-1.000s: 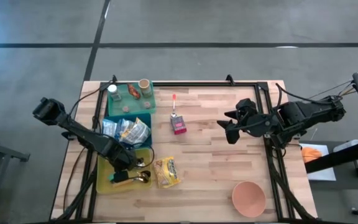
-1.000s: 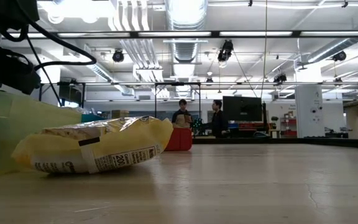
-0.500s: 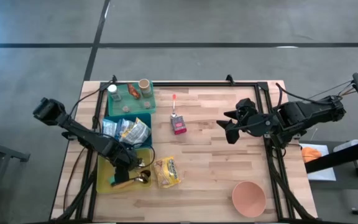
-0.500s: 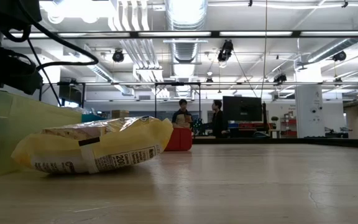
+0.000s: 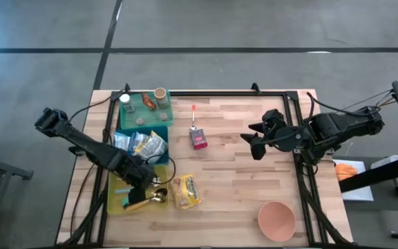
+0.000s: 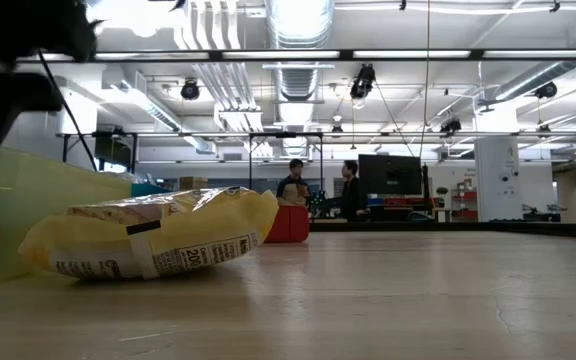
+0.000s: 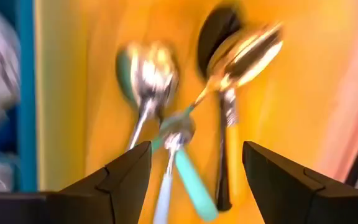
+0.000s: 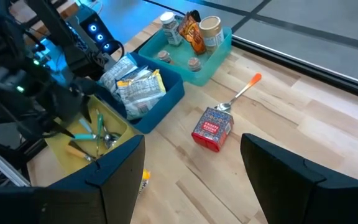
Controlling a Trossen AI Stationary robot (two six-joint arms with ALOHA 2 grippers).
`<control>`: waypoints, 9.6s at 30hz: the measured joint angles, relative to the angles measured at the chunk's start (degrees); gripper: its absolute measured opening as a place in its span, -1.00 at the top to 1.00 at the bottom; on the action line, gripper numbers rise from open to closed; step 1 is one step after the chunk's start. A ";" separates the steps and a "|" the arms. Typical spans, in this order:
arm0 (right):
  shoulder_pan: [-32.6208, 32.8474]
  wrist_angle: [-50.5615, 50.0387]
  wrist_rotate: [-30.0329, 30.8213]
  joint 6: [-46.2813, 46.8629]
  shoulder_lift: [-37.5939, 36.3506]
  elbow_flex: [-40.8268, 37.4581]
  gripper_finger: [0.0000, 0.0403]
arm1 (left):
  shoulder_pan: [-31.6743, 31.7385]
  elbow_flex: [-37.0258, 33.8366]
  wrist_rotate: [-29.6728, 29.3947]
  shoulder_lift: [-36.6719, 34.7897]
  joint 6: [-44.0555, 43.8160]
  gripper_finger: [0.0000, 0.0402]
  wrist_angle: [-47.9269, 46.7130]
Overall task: Pick & Place Food Item
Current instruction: Put the yellow noodle pack into the dark blue bin
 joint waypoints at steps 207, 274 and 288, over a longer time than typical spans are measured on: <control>0.02 1.25 0.13 2.82 -0.07 0.00 -0.30 | 24.45 20.19 15.70 33.36 26.81 -0.29 24.88; 0.02 1.25 0.11 2.81 -0.07 0.00 -0.30 | 25.36 32.05 12.61 20.48 29.23 1.00 0.82; 0.02 1.27 0.11 2.82 -0.07 0.00 -0.30 | 32.38 32.21 -6.75 5.68 16.01 1.00 -11.91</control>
